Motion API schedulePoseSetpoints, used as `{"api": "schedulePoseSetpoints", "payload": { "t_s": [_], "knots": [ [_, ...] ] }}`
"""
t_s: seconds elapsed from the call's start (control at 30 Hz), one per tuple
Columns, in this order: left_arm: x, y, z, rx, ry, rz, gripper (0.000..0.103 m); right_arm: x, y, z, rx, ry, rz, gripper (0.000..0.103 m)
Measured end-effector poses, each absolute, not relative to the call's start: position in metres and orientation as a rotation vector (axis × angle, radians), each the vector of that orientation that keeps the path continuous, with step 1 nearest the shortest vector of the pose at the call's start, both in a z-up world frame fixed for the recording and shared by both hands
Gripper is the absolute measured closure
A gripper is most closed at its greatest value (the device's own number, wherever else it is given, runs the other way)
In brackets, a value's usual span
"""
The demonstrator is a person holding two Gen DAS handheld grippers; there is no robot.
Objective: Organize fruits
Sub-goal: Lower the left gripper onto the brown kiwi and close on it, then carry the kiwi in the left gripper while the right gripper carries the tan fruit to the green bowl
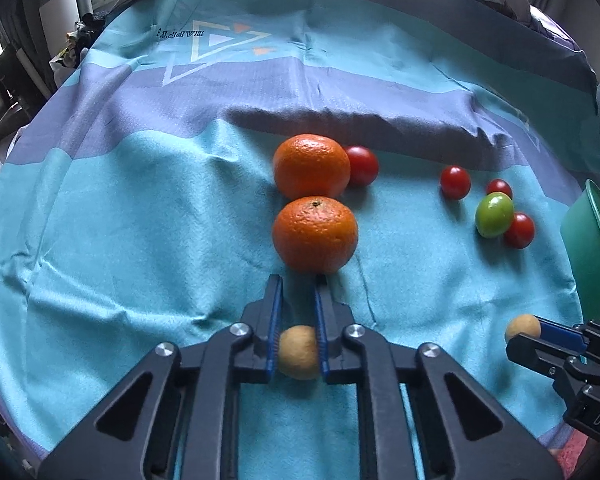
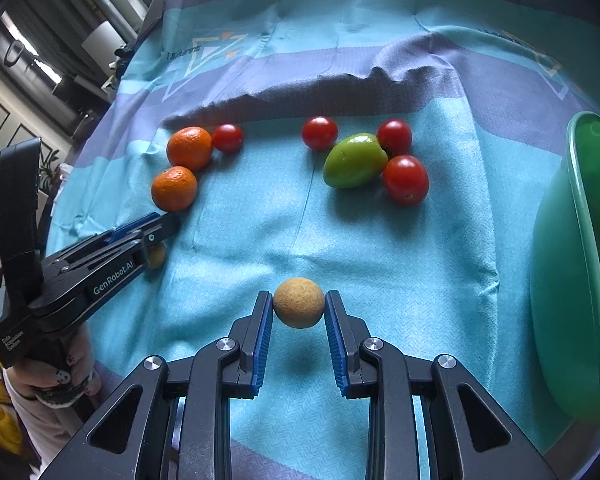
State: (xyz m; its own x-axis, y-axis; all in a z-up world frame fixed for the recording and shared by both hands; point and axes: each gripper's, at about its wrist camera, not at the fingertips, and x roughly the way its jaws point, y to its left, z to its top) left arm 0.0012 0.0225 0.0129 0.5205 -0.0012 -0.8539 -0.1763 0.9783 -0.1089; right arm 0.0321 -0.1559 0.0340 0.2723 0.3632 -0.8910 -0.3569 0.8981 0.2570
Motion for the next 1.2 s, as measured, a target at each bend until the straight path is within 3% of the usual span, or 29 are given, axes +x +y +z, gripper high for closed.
{"api": "schedulePoseSetpoints", "payload": {
  "t_s": [0.47, 0.83, 0.93, 1.1, 1.2],
  "knots": [
    [-0.017, 0.026, 0.05, -0.235, 0.918, 0.013, 0.092, 0.035, -0.159, 0.034, 0.021, 1.201, 0.475, 0.075],
    [-0.013, 0.049, 0.049, -0.348, 0.948, 0.006, 0.091, 0.037, -0.154, 0.029, 0.017, 1.215, 0.479, 0.075],
    [-0.013, 0.043, 0.044, -0.346, 0.984, -0.053, 0.088, 0.036, -0.155, 0.029, 0.015, 1.216, 0.479, 0.075],
    [-0.013, 0.032, 0.033, -0.295, 1.031, -0.032, 0.071, 0.036, -0.157, 0.03, 0.023, 1.214, 0.475, 0.075],
    [-0.013, 0.032, 0.028, -0.287, 1.06, -0.019, 0.07, 0.036, -0.157, 0.03, 0.025, 1.216, 0.474, 0.075]
  ]
}}
